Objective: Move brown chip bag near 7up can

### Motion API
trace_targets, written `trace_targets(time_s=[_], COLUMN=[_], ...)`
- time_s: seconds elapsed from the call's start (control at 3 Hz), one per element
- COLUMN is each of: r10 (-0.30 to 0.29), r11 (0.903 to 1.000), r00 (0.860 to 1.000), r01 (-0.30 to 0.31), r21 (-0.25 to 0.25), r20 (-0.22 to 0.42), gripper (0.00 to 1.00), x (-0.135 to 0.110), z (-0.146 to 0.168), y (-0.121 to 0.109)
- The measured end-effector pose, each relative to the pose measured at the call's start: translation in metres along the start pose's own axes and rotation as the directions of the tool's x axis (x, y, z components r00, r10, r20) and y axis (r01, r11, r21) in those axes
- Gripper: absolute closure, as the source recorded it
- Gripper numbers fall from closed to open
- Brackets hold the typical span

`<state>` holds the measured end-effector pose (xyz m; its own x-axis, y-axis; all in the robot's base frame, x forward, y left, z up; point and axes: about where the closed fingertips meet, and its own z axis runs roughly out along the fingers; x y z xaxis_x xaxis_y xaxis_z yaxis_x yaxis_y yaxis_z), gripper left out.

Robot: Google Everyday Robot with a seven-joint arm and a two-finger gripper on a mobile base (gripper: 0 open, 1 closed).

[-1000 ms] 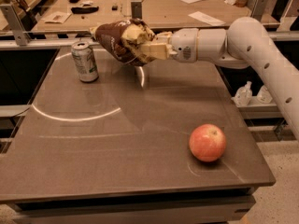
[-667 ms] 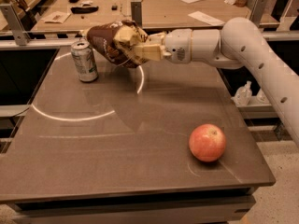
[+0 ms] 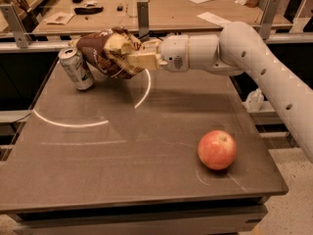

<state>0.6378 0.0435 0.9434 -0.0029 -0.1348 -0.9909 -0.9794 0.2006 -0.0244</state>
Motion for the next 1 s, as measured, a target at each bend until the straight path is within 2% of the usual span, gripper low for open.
trace_targets(time_s=[0.33, 1.0], r10=[-0.004, -0.011], r11=[1.0000, 0.9996], r00=[1.000, 1.000], r01=[0.004, 0.012], r21=[0.001, 0.026], r20=[-0.009, -0.026], gripper=[0.84, 0.38], x=[0.0031, 0.0061], z=[0.0006, -0.0027], y=[0.0023, 0.0029])
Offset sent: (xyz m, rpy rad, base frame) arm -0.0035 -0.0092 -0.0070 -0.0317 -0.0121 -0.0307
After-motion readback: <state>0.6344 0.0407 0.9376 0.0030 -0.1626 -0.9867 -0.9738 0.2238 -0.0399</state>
